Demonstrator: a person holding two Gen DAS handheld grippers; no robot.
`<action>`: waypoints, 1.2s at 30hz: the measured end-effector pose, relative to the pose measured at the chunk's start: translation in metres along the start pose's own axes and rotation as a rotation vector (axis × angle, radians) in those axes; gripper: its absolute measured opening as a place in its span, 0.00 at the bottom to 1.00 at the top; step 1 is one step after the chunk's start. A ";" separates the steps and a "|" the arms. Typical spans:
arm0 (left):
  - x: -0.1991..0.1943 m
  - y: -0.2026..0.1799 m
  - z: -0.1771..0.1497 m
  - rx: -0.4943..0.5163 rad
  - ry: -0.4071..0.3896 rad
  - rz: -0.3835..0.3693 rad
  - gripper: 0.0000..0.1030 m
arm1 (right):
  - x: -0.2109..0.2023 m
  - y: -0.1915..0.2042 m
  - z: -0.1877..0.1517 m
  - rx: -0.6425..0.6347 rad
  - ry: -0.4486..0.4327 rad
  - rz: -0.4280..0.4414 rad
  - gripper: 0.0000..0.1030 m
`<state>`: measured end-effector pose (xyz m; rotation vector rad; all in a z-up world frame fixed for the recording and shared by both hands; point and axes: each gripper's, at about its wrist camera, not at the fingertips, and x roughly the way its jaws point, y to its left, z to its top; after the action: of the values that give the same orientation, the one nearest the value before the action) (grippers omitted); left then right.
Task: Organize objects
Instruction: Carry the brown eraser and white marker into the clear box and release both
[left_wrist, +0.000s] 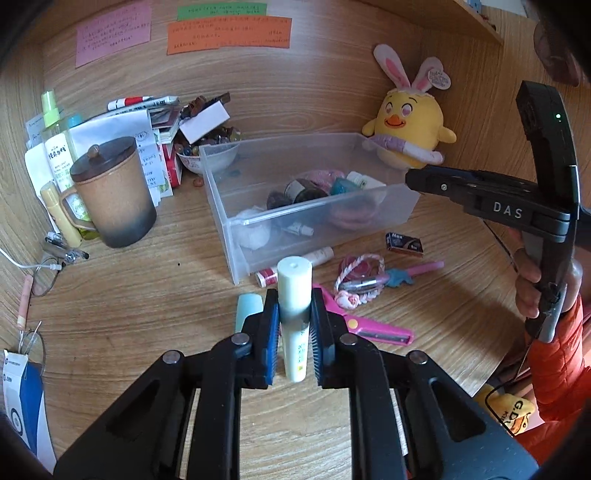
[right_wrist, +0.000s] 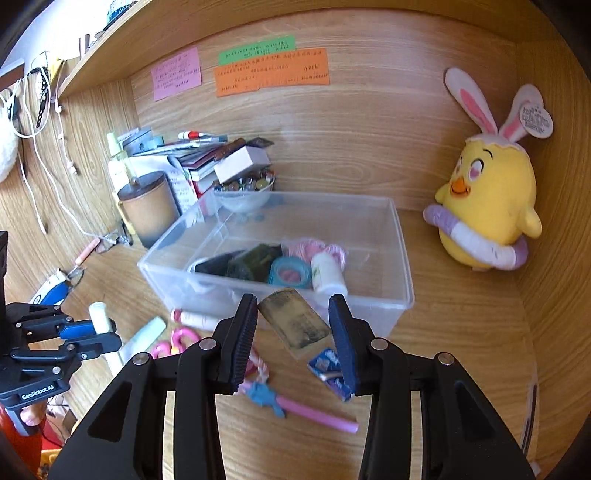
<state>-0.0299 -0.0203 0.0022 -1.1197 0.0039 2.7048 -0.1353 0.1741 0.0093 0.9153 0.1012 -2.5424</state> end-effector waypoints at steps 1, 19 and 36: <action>-0.001 0.000 0.004 -0.001 -0.010 0.003 0.15 | 0.002 0.000 0.005 -0.001 -0.004 -0.003 0.36; -0.013 0.020 0.086 0.017 -0.166 0.124 0.15 | 0.056 -0.003 0.054 -0.008 0.028 -0.049 0.36; 0.068 0.025 0.094 0.028 -0.009 0.137 0.15 | 0.088 -0.018 0.046 0.024 0.124 -0.012 0.39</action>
<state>-0.1474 -0.0237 0.0194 -1.1382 0.1211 2.8198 -0.2309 0.1481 -0.0111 1.0850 0.1139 -2.5017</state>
